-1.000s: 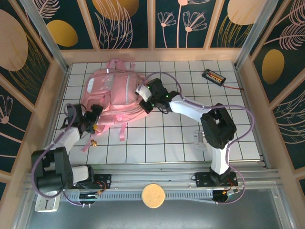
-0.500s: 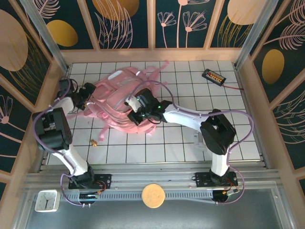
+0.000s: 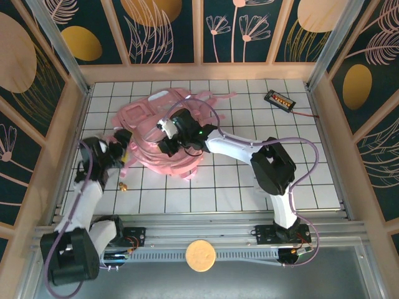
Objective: Pack the student bag
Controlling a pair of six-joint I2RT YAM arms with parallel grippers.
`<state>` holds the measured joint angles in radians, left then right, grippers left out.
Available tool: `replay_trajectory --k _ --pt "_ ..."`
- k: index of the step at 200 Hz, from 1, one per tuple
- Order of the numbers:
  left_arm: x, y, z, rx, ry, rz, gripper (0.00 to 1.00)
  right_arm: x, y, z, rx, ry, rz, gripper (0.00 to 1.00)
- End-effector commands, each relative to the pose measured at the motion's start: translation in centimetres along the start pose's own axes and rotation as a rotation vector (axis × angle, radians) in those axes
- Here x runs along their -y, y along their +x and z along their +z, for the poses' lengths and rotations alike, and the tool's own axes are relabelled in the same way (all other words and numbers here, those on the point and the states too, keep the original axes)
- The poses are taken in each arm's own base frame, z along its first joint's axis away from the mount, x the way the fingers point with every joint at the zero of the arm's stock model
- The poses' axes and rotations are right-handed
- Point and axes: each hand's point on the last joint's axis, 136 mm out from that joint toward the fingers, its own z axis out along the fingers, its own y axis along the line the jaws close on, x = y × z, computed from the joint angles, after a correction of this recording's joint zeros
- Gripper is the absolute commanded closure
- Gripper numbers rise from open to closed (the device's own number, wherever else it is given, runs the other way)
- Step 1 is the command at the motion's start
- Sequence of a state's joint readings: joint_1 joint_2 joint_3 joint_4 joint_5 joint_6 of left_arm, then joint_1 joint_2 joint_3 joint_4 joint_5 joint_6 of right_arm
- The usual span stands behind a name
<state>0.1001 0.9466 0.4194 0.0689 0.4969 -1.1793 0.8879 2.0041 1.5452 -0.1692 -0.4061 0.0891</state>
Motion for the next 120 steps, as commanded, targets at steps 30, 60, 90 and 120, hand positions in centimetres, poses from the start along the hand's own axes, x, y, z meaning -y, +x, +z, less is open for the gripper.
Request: replay_trajectory --k 30,60,90,120 --pt "-2.9 5.8 1.4 -0.097 0.049 -0.302 0.01 0.0 -2.3 -0.4 0.058 -0.015 0.015 1.00" --pt "-3.3 6.7 2.9 -0.114 0.054 -0.324 0.10 -0.3 -1.8 -0.3 0.051 -0.011 0.012 1.00" --pt "-2.9 6.5 4.6 -0.112 0.068 -0.322 0.64 -0.5 -1.4 -0.3 0.046 -0.008 0.003 1.00" --pt "-3.1 5.9 5.4 -0.088 0.081 -0.314 1.00 -0.2 -1.3 -0.5 0.044 0.009 0.004 1.00"
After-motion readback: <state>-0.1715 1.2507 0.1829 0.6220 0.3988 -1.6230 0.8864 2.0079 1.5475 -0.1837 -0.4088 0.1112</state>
